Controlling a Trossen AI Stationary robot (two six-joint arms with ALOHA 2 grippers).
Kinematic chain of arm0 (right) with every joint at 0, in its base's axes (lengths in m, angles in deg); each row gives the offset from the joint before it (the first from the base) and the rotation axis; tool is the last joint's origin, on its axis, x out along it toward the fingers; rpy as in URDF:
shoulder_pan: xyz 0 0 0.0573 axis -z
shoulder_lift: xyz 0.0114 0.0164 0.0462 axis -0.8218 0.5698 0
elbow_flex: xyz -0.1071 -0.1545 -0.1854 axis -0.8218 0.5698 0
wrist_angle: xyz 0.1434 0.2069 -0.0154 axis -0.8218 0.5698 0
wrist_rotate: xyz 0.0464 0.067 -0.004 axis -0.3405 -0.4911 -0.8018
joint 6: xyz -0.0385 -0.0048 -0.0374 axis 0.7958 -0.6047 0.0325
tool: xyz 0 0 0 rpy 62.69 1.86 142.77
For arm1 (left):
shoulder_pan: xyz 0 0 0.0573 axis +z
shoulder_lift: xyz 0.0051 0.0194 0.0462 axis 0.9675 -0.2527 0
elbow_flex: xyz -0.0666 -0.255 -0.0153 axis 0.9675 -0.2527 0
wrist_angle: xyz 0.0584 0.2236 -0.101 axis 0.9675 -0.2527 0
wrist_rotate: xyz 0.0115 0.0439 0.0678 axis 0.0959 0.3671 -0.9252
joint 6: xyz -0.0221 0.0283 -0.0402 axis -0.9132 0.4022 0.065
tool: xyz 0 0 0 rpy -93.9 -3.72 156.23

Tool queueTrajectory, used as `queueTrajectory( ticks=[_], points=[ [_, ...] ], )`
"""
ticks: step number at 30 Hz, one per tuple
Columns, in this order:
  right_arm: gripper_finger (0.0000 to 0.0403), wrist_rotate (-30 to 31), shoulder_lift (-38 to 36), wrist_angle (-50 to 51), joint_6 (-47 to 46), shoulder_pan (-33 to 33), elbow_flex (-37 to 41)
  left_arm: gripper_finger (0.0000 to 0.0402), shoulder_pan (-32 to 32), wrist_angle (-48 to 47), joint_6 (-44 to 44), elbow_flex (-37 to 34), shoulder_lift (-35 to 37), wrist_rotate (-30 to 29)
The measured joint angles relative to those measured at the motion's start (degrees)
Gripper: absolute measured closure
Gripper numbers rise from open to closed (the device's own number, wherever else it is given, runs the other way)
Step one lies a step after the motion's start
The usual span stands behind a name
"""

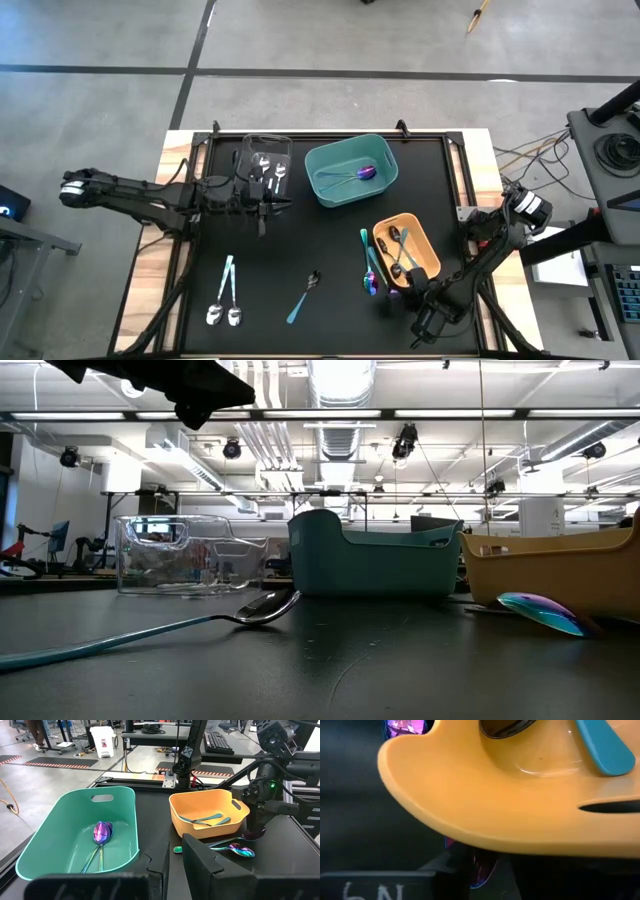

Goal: Sort silverware by color (type)
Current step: Put the purple spoon into the green bin

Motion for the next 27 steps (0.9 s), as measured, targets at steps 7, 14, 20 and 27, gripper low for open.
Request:
queueTrajectory(
  ticks=[7, 14, 20, 27],
  points=[
    [0.0329, 0.02, 0.00, -0.02, 0.80, 0.00, 0.00, 0.0367, -0.02, 0.04, 0.00, 0.00, 0.00, 0.00],
    [0.0366, 0.73, 0.00, -0.13, 1.92, 0.00, 0.00, 0.0367, -0.02, 0.35, 0.00, 0.00, 0.00, 0.00],
    [0.0380, 2.00, 0.00, -0.13, 2.55, 0.00, -0.11, 0.0367, -0.02, 0.39, -0.02, 0.00, 0.00, 0.00],
    [0.0394, 3.68, -0.33, -0.33, 3.26, -0.04, -0.15, 0.0367, -0.02, 0.40, -0.04, 0.00, 0.00, 0.00]
  ],
)
